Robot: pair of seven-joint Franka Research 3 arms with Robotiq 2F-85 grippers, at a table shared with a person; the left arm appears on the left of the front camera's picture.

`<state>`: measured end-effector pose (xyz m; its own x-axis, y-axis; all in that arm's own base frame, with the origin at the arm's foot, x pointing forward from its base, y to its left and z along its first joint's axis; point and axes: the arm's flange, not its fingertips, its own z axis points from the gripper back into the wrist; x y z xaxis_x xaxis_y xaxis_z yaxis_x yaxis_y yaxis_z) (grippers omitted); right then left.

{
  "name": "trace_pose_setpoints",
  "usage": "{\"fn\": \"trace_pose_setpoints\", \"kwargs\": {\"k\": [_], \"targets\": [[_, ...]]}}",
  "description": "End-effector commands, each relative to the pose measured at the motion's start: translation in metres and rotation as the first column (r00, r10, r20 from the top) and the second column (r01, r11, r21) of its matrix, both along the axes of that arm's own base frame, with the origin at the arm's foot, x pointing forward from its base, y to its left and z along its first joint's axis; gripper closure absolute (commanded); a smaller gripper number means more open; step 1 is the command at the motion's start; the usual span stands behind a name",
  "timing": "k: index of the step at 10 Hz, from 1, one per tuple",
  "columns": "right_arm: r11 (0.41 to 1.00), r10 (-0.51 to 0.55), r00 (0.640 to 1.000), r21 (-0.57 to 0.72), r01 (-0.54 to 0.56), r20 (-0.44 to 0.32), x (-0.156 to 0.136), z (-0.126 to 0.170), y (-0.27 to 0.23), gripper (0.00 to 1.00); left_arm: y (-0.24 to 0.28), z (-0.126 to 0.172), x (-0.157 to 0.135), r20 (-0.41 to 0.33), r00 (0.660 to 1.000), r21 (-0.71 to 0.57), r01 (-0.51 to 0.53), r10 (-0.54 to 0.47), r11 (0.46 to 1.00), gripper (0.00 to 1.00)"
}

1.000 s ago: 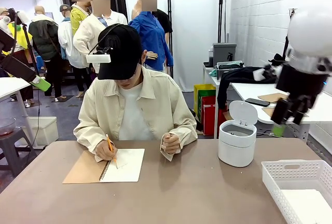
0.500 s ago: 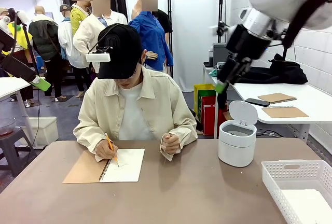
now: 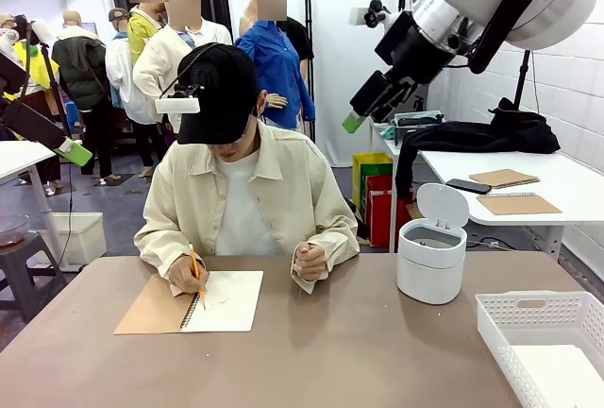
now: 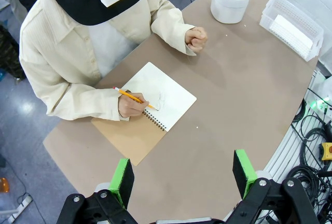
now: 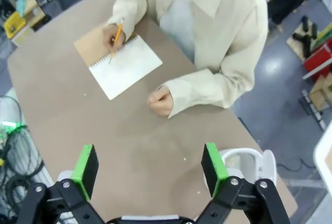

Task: Sort the paper based on its condition.
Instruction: If a person hands you a paper, place it in the Organizing basket , and if it's crumpled, put it in the Trash can.

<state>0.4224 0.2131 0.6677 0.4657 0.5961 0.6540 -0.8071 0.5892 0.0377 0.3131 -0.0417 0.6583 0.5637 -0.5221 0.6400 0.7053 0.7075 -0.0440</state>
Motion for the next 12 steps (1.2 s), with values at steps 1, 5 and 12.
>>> {"fn": "trace_pose_setpoints", "kwargs": {"k": [1, 5, 12], "targets": [[0.997, -0.011, 1.0, 0.08, 0.009, 0.024, -0.011, -0.005, 0.004, 0.0, 0.0, 0.0, 0.0, 0.003, 1.0, -0.003, -0.001, 0.001, 1.0, 0.0], [0.996, 0.001, 1.0, 0.087, -0.001, 0.003, -0.024, -0.007, 0.011, 0.0, 0.0, 0.0, 0.0, 0.003, 1.0, -0.003, -0.001, 0.001, 1.0, 0.0], [0.998, 0.005, 1.0, 0.058, -0.005, -0.007, -0.032, -0.001, 0.018, 0.0, 0.0, 0.0, 0.0, 0.003, 1.0, -0.003, -0.001, 0.001, 1.0, 0.0]]}}
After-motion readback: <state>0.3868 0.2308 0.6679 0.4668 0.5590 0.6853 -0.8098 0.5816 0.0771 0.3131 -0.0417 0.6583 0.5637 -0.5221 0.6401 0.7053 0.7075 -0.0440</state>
